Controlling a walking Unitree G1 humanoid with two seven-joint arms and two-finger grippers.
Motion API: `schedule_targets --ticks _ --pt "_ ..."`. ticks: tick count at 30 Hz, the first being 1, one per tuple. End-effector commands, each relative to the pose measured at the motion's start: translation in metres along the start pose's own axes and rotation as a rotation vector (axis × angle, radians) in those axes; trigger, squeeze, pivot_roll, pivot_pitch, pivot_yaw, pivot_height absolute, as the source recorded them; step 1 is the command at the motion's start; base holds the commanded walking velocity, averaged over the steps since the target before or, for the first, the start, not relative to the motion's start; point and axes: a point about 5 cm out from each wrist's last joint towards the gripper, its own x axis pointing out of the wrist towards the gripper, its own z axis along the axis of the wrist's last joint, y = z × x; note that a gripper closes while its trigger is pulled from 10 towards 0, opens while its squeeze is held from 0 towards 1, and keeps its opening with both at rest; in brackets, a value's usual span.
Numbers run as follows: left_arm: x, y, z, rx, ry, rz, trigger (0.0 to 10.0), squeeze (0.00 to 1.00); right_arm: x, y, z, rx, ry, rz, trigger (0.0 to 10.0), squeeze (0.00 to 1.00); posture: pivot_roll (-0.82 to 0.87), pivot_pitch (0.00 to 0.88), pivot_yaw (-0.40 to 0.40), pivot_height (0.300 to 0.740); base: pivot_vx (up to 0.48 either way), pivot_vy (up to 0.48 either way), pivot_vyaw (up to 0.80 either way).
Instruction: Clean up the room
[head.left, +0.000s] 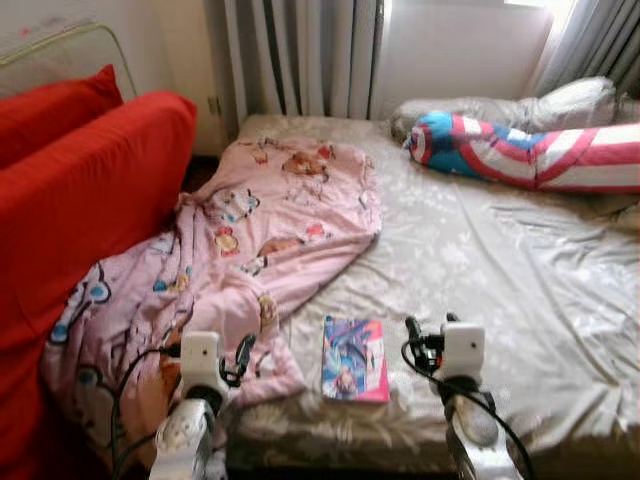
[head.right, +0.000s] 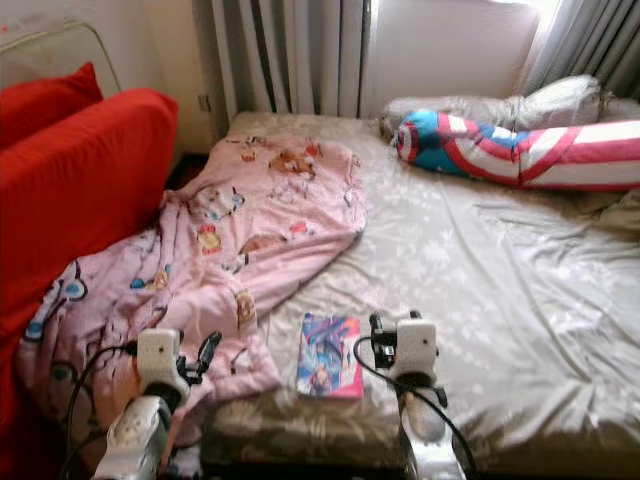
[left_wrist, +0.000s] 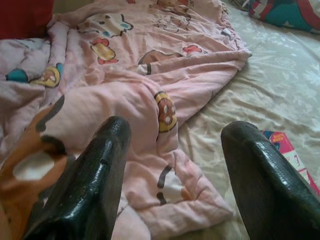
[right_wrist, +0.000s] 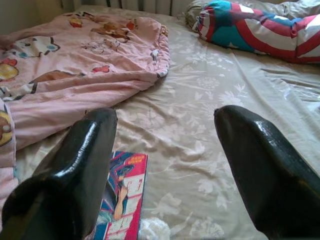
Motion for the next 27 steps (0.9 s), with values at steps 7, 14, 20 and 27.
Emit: schedule_targets --ticks 7,14,20,27 --pt "0.004 0.0 0.003 -0.017 -0.001 0.012 10.0 0.0 -0.001 -0.006 -0.013 -0.014 0.071 0.013 10.0 0.0 -0.12 0.016 -0.051 0.631 0.0 0.0 0.0" --pt "0.005 0.002 0.005 -0.019 -0.003 0.017 10.0 0.0 -0.003 -0.005 -0.023 0.004 0.131 0.034 10.0 0.0 -0.12 0.017 -0.05 0.631 0.0 0.0 0.0" --pt "0.006 0.004 0.007 -0.023 -0.004 0.019 10.0 0.0 -0.003 -0.004 -0.027 0.018 0.157 0.04 10.0 0.0 -0.12 0.018 -0.05 0.631 0.0 0.0 0.0" --pt "0.007 0.001 0.007 -0.03 -0.005 0.005 10.0 0.0 -0.005 -0.006 -0.03 0.011 0.174 0.049 10.0 0.0 -0.12 0.019 -0.049 0.631 0.0 0.0 0.0"
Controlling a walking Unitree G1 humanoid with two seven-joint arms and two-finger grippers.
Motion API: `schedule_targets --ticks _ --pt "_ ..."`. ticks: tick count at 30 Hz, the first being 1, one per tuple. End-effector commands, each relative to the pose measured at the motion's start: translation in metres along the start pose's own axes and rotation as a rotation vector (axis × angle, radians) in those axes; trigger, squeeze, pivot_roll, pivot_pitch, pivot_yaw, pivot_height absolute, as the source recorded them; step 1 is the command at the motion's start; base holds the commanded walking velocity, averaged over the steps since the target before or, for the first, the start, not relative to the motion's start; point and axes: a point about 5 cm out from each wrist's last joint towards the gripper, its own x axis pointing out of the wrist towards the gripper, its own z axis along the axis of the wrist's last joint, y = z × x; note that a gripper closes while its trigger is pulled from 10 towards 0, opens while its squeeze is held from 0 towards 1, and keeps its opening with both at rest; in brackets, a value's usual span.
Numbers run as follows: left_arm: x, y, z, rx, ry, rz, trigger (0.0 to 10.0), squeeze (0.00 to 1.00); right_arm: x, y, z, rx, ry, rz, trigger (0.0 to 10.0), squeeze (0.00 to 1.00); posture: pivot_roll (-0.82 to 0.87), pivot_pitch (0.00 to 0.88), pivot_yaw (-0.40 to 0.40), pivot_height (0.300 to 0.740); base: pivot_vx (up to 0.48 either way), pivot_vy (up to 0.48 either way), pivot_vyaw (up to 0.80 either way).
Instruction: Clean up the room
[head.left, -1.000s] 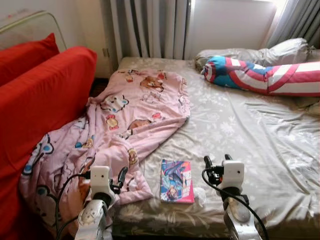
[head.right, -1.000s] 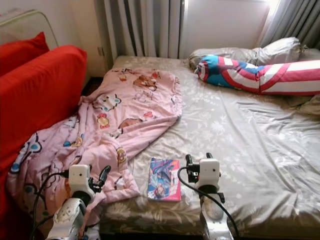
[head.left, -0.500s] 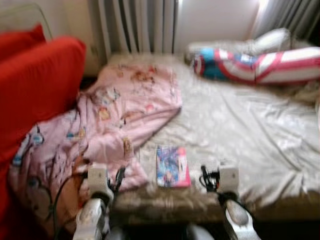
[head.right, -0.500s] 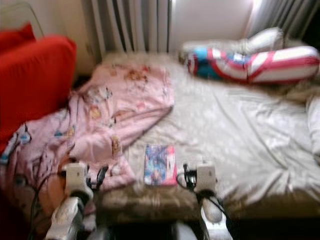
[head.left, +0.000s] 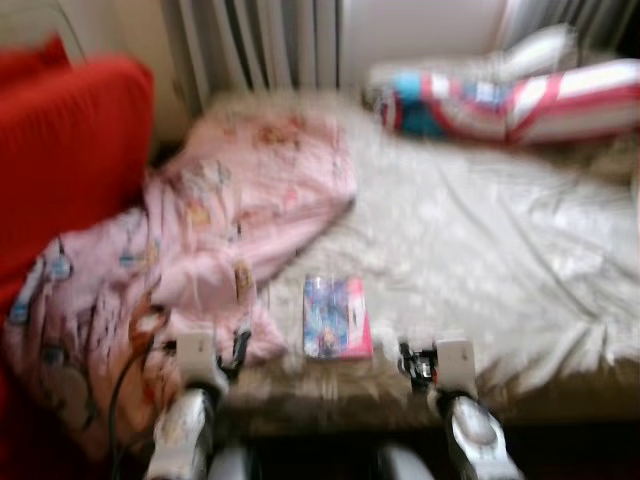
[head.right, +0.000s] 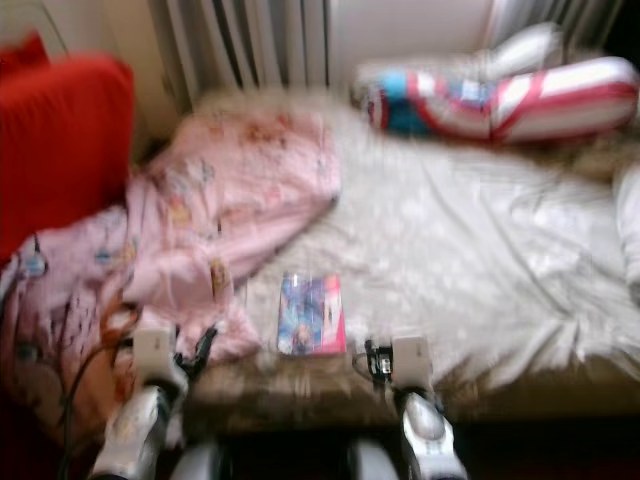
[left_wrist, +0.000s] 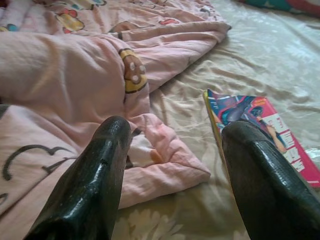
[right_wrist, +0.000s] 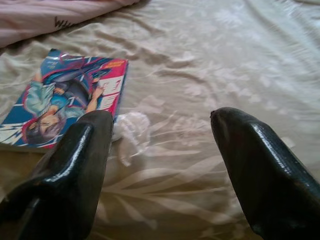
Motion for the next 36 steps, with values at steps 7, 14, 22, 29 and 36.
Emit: schedule_targets --ticks 7,14,22,29,36 --pt "0.002 -0.001 0.002 -0.008 -0.001 -0.013 10.0 0.0 0.002 0.005 0.001 -0.017 0.001 0.018 10.0 0.0 -0.12 0.018 -0.049 0.631 0.213 0.0 0.36" --pt "0.002 -0.002 0.002 -0.011 0.001 -0.022 10.0 0.0 0.002 0.006 0.001 0.0 0.003 0.019 10.0 0.0 -0.12 0.019 -0.05 0.631 0.347 0.0 0.08" --pt "0.003 -0.006 0.002 -0.021 0.0 -0.036 10.0 0.0 0.004 0.009 0.004 0.011 -0.011 0.019 10.0 0.0 -0.12 0.02 -0.05 0.631 0.363 0.0 0.0" --pt "0.005 -0.008 0.005 -0.032 -0.01 -0.042 10.0 0.0 0.004 0.008 0.004 0.023 -0.002 0.012 10.0 0.0 -0.12 0.024 -0.045 0.631 0.363 0.0 0.0" --pt "0.008 -0.012 0.01 -0.06 -0.02 -0.066 10.0 0.0 0.011 0.008 0.013 0.077 -0.009 0.011 10.0 0.0 -0.12 0.031 -0.04 0.631 0.039 0.0 0.0"
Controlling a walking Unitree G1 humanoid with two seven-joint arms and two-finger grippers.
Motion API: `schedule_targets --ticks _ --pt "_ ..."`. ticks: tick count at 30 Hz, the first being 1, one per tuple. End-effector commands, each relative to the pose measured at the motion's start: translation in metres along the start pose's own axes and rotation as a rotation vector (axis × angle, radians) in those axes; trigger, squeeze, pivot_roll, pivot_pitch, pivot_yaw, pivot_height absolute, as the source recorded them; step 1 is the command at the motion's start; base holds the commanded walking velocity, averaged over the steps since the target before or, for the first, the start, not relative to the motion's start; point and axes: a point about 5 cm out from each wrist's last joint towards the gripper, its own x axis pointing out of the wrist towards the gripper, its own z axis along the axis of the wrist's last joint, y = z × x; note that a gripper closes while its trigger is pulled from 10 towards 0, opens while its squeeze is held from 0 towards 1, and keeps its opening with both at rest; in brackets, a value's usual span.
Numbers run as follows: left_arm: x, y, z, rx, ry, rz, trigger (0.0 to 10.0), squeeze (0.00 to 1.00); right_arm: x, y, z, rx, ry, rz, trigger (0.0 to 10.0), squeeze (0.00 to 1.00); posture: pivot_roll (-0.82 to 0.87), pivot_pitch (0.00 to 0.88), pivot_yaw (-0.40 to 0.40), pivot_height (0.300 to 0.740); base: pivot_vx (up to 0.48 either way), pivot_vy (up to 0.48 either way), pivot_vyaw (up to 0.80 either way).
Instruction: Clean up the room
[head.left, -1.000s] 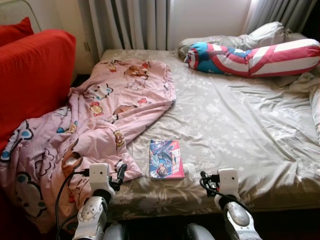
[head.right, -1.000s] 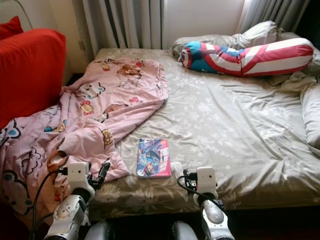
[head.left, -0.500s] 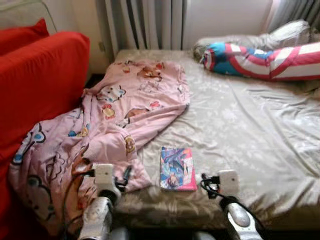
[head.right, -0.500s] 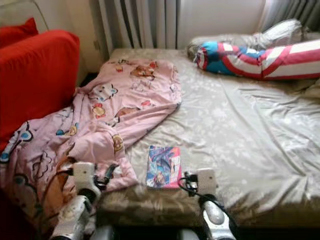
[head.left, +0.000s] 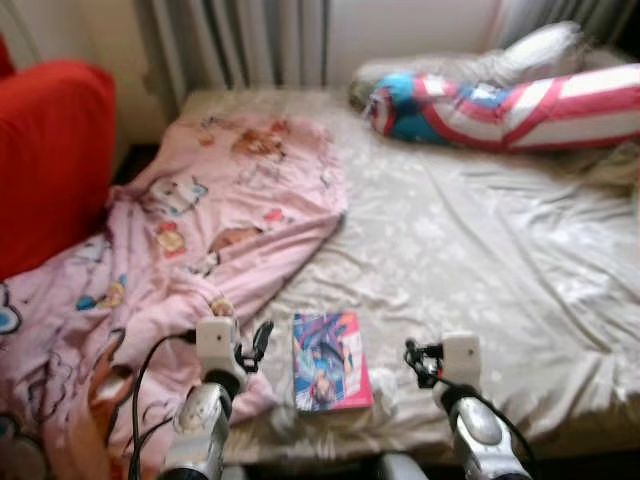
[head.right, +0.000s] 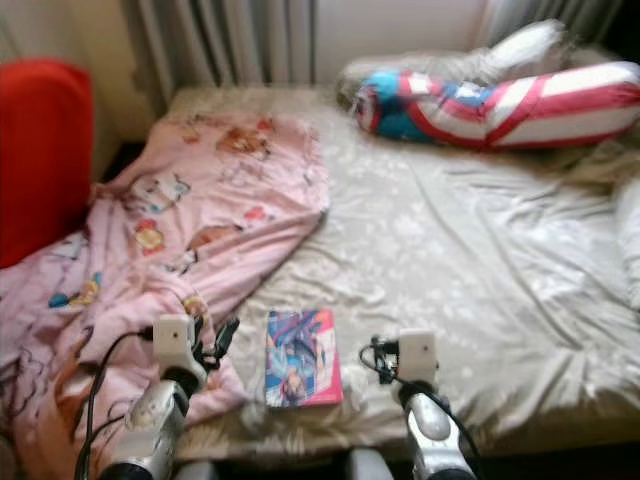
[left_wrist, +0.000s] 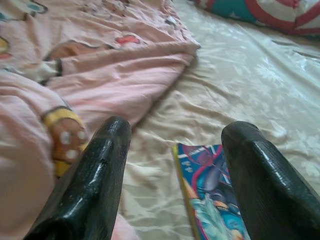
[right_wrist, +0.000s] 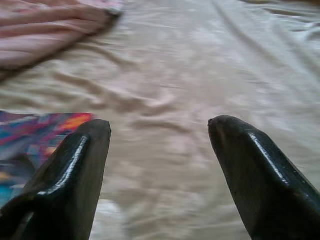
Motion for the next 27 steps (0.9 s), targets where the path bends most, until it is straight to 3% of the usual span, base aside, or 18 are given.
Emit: schedule_targets --ticks 1,4,5,6,7,10,11,14,22,23,24,25,27 --pt "-0.001 0.0 -0.001 -0.016 0.009 -0.004 10.0 0.0 0.004 0.006 0.002 0.041 0.025 0.024 10.0 0.0 -0.11 0.037 -0.038 0.631 0.0 0.0 0.0" --pt "0.002 -0.003 0.004 -0.01 -0.004 -0.029 10.0 0.0 0.01 0.01 0.006 0.057 0.059 0.047 10.0 0.0 -0.11 0.043 -0.037 0.631 0.0 0.0 0.0" --pt "0.003 -0.005 0.005 -0.007 -0.008 -0.036 10.0 0.0 0.012 0.012 0.008 0.075 0.068 0.059 10.0 0.62 -0.1 0.046 -0.035 0.631 0.0 0.0 0.0" --pt "0.003 -0.005 0.005 -0.007 -0.008 -0.036 10.0 0.0 0.012 0.012 0.008 0.075 0.068 0.059 10.0 0.62 -0.1 0.046 -0.035 0.631 0.0 0.0 0.0" --pt "0.003 -0.005 0.006 -0.005 -0.011 -0.043 10.0 0.0 0.014 0.014 0.01 0.096 0.076 0.067 10.0 1.0 -0.1 0.049 -0.035 0.631 0.0 0.0 0.0" --pt "0.003 -0.006 0.007 -0.005 -0.012 -0.049 10.0 0.0 0.017 0.015 0.015 0.111 0.068 0.06 10.0 1.0 -0.09 0.058 -0.034 0.631 0.0 0.0 0.0" --pt "0.002 -0.005 0.009 -0.006 -0.018 -0.05 10.0 0.0 0.021 0.016 0.018 0.174 0.089 0.06 10.0 1.0 -0.09 0.072 -0.032 0.631 0.0 0.0 0.0" --pt "-0.002 -0.005 0.01 -0.005 -0.03 -0.052 10.0 0.0 0.024 0.019 0.021 0.228 0.108 0.07 10.0 1.0 -0.08 0.096 -0.031 0.631 0.0 0.0 0.0" --pt "-0.016 -0.005 0.02 -0.01 -0.072 -0.051 10.0 0.0 0.022 0.02 0.014 0.207 0.144 0.037 10.0 1.0 -0.04 0.168 -0.019 0.631 0.0 0.0 0.0" --pt "-0.022 -0.004 0.022 -0.009 -0.078 -0.049 10.0 0.0 0.02 0.018 0.011 0.211 0.152 0.019 10.0 0.76 -0.04 0.192 -0.011 0.631 0.0 0.0 0.0" --pt "-0.024 -0.004 0.022 -0.01 -0.078 -0.046 10.0 0.0 0.02 0.017 0.01 0.214 0.155 0.015 10.0 0.18 -0.04 0.202 -0.009 0.631 0.0 0.0 0.0" --pt "-0.027 -0.004 0.022 -0.011 -0.075 -0.043 10.0 0.0 0.02 0.017 0.01 0.216 0.155 0.013 10.0 0.0 -0.04 0.207 -0.009 0.631 0.0 0.0 0.0" --pt "-0.035 -0.005 0.021 -0.014 -0.056 -0.04 10.0 0.0 0.02 0.016 0.01 0.223 0.155 0.009 10.0 0.0 -0.03 0.237 -0.005 0.631 0.0 0.0 0.0"
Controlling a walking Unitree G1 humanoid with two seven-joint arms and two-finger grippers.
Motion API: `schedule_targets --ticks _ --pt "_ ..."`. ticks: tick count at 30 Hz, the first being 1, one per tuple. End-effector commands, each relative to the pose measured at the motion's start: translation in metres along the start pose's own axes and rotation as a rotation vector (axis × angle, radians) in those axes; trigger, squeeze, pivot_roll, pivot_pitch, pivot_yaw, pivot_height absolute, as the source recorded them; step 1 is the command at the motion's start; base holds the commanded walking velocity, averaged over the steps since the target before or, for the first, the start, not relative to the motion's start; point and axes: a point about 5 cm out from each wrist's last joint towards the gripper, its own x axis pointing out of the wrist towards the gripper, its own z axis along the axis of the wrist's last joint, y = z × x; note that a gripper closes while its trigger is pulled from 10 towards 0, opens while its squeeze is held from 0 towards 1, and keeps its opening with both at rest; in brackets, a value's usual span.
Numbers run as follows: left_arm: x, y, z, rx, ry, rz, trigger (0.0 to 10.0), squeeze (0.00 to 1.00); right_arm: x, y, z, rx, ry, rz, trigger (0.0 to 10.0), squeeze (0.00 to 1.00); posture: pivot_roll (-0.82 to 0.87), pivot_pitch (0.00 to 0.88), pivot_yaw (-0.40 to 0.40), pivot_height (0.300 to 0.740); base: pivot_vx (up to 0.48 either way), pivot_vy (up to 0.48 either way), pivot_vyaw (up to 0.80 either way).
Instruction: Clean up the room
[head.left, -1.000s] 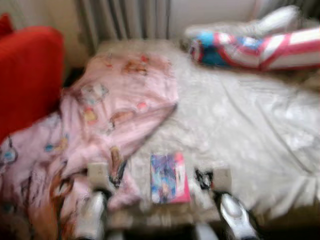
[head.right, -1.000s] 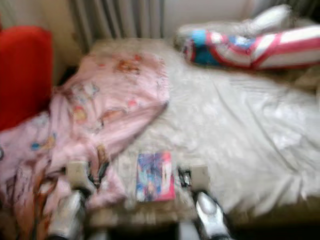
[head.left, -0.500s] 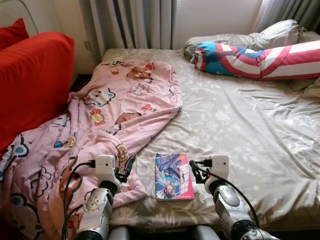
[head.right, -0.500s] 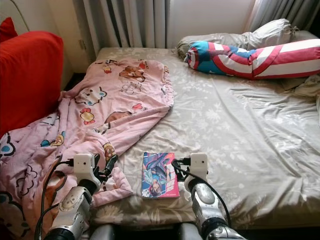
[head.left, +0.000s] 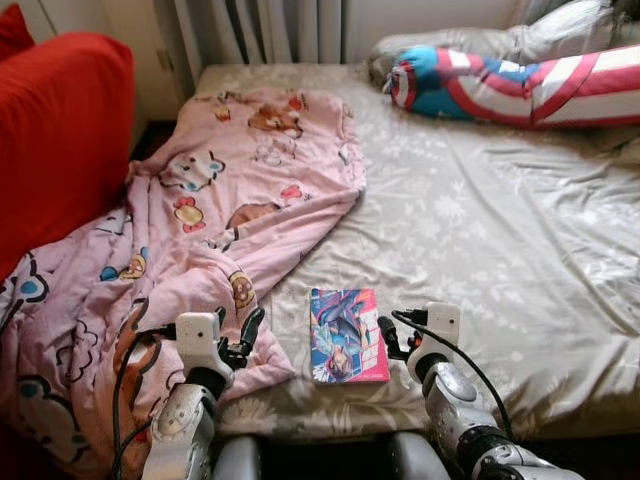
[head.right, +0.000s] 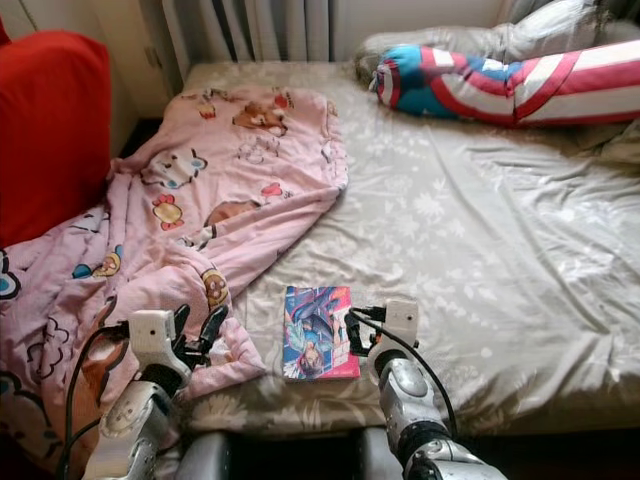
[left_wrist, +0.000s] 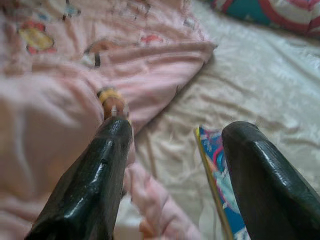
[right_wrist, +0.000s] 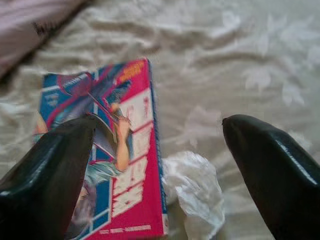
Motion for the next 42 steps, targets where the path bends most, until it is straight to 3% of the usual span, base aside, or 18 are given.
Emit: schedule_targets --ticks 1,9,20,27,28,29,30,31,32,33,34,35,42 --pt "-0.008 -0.004 -0.002 -0.006 0.026 -0.008 10.0 0.0 -0.002 -0.004 -0.005 0.011 0.022 -0.02 10.0 0.0 -0.03 0.237 -0.005 0.631 0.0 0.0 0.0" --pt "-0.03 -0.005 0.0 0.0 0.073 -0.008 10.0 0.0 0.002 -0.002 0.002 -0.039 0.045 -0.028 10.0 0.0 -0.01 0.282 0.005 0.631 0.0 0.0 0.0" --pt "-0.036 -0.008 0.004 0.017 0.102 -0.024 10.0 0.0 0.005 -0.009 0.008 -0.139 0.08 -0.064 10.0 0.0 0.01 0.295 0.014 0.631 0.0 0.0 0.0" --pt "-0.04 -0.008 0.005 0.021 0.11 -0.021 10.0 0.0 0.006 -0.007 0.009 -0.146 0.094 -0.058 10.0 0.0 0.02 0.304 0.017 0.631 0.0 0.0 0.0" --pt "-0.041 -0.008 0.005 0.022 0.114 -0.022 10.0 0.0 0.006 -0.007 0.009 -0.155 0.102 -0.054 8.2 0.0 0.02 0.304 0.017 0.631 0.0 0.0 0.0" --pt "-0.041 -0.008 0.005 0.022 0.114 -0.022 10.0 0.0 0.006 -0.007 0.009 -0.155 0.102 -0.054 8.2 0.0 0.02 0.304 0.017 0.631 0.0 0.0 0.0" --pt "-0.041 -0.009 0.005 0.026 0.117 -0.026 10.0 0.0 0.006 -0.007 0.007 -0.163 0.108 -0.055 1.5 0.0 0.02 0.304 0.017 0.631 0.0 0.0 0.0" --pt "-0.041 -0.009 0.005 0.028 0.118 -0.028 10.0 0.0 0.005 -0.006 0.005 -0.169 0.119 -0.052 0.0 0.0 0.03 0.309 0.015 0.631 0.0 0.0 0.0" --pt "-0.041 -0.009 0.005 0.028 0.118 -0.028 10.0 0.0 0.005 -0.006 0.005 -0.169 0.119 -0.052 0.0 0.0 0.03 0.309 0.015 0.631 0.0 0.0 0.0" --pt "-0.043 -0.009 0.006 0.029 0.12 -0.028 10.0 0.0 0.004 -0.006 0.001 -0.177 0.136 -0.049 7.5 0.0 0.03 0.313 0.016 0.631 0.0 0.0 0.0" --pt "-0.043 -0.009 0.006 0.029 0.12 -0.028 10.0 0.0 0.004 -0.006 0.001 -0.177 0.136 -0.049 7.5 0.0 0.03 0.313 0.016 0.631 0.0 0.0 0.0" --pt "-0.043 -0.009 0.007 0.028 0.121 -0.028 10.0 0.0 0.003 -0.006 -0.002 -0.181 0.147 -0.05 10.0 0.0 0.03 0.313 0.016 0.631 0.0 0.0 0.0" --pt "-0.047 -0.01 0.006 0.026 0.134 -0.028 10.0 0.0 0.001 -0.009 -0.007 -0.195 0.169 -0.074 10.0 0.0 0.03 0.326 0.017 0.631 0.0 0.0 0.0"
